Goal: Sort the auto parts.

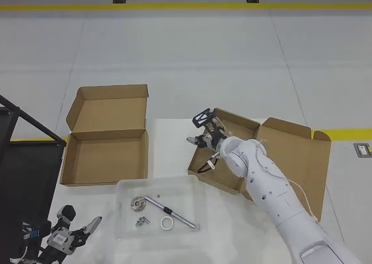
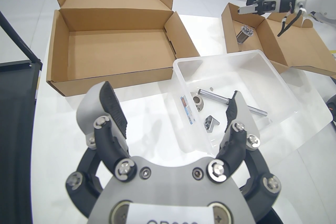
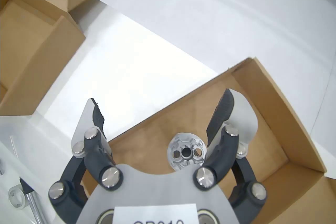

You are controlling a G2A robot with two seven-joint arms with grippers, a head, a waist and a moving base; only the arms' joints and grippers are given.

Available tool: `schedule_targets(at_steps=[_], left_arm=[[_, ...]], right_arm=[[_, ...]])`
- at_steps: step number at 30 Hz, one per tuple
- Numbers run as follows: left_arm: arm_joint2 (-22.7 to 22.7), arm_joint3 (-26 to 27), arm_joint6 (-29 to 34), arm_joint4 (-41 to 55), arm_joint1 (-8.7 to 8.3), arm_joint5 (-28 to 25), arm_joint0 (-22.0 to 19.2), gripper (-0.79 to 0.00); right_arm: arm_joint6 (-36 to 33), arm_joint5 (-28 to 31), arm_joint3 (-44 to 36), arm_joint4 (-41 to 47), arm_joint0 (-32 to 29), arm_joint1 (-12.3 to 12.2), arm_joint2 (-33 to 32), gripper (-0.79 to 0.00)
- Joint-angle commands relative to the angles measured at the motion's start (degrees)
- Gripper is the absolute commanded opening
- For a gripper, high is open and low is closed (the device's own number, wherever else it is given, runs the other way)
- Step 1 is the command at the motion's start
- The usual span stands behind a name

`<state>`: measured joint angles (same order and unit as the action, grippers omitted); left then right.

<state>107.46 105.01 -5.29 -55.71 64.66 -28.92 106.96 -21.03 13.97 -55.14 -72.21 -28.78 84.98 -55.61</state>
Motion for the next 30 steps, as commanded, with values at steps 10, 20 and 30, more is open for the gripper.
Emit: schedule_targets(at_steps=[10, 20, 30], left_arm=[[0.0, 0.0, 0.0, 0.0, 0.0, 0.0, 0.0, 0.0], [0.0, 0.0, 0.0, 0.0, 0.0, 0.0, 0.0, 0.0], [0.0, 0.0, 0.0, 0.0, 0.0, 0.0, 0.0, 0.0]], right_arm=[[-19.22, 20.72, -31.99, -4.81, -13.53, -3.23, 1.95, 0.0], [-26.91, 23.96, -24.79, -2.99, -8.44, -0.76, 12.32, 0.0], [-24.67, 25.69, -25.72, -3.58, -9.36, -0.86, 13.04, 0.0]])
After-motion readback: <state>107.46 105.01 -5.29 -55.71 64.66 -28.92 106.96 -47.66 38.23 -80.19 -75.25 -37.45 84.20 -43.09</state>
